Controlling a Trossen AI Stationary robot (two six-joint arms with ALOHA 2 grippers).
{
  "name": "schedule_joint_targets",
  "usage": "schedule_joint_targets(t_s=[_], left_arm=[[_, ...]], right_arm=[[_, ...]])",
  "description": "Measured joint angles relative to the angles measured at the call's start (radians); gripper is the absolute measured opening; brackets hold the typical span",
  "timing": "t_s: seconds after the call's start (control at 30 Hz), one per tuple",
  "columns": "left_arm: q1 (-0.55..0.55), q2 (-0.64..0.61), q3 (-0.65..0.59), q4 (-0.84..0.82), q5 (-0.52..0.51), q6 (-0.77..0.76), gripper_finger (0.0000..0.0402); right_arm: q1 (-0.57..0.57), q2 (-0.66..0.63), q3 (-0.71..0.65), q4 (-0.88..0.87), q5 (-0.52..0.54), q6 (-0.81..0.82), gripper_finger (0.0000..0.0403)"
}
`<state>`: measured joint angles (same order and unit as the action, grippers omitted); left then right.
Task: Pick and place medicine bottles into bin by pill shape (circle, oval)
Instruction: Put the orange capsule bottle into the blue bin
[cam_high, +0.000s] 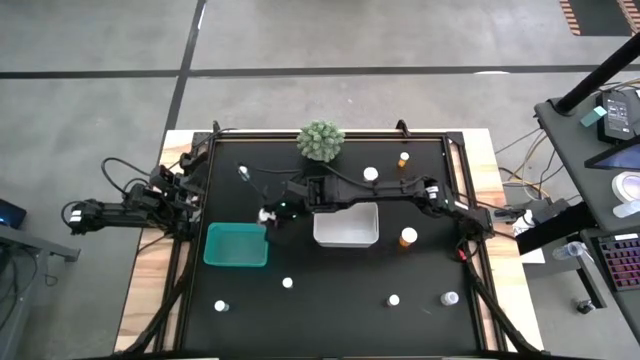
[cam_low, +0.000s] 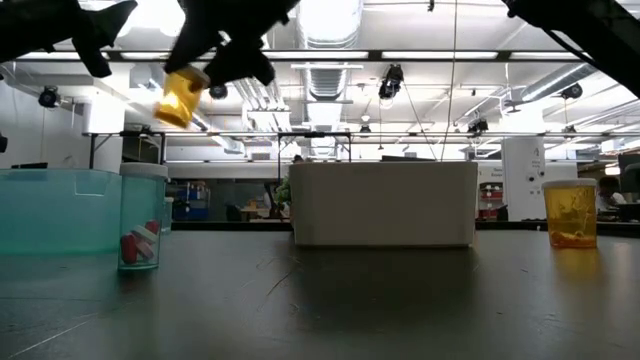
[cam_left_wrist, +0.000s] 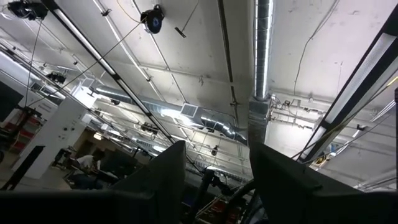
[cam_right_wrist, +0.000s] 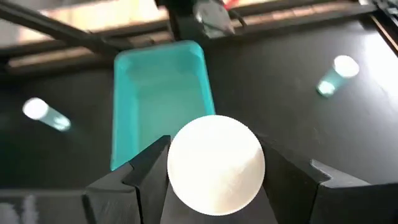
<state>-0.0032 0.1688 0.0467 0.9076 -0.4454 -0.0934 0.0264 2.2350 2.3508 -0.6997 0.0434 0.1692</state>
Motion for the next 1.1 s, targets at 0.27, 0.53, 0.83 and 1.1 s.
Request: schedule_joint_targets(t_s=[0.27,0.53,0.83,1.1], left_arm=[[0.0,-0.001,0.0,0.0,-0.001,0.004,0.0164],[0.0,-0.003,0.0,-0.001,-0.004,0.004,0.0164],[0.0,-0.006,0.0,-0.001,-0.004,0.002,0.0164],[0.0,-0.006,0.0,-0.001,-0.004,0.003,0.0164]], right_arm=[[0.016,0.049,0.0,0.129,-0.05,-0.041,0.021],[0.023,0.101,0.001,0.225,-0.055,-0.109,0.021],[0.025,0.199,0.0,0.269,-0.054,-0.174,0.021],[0.026,0.23,0.0,0.265,-0.051,-0.188,0.0218]])
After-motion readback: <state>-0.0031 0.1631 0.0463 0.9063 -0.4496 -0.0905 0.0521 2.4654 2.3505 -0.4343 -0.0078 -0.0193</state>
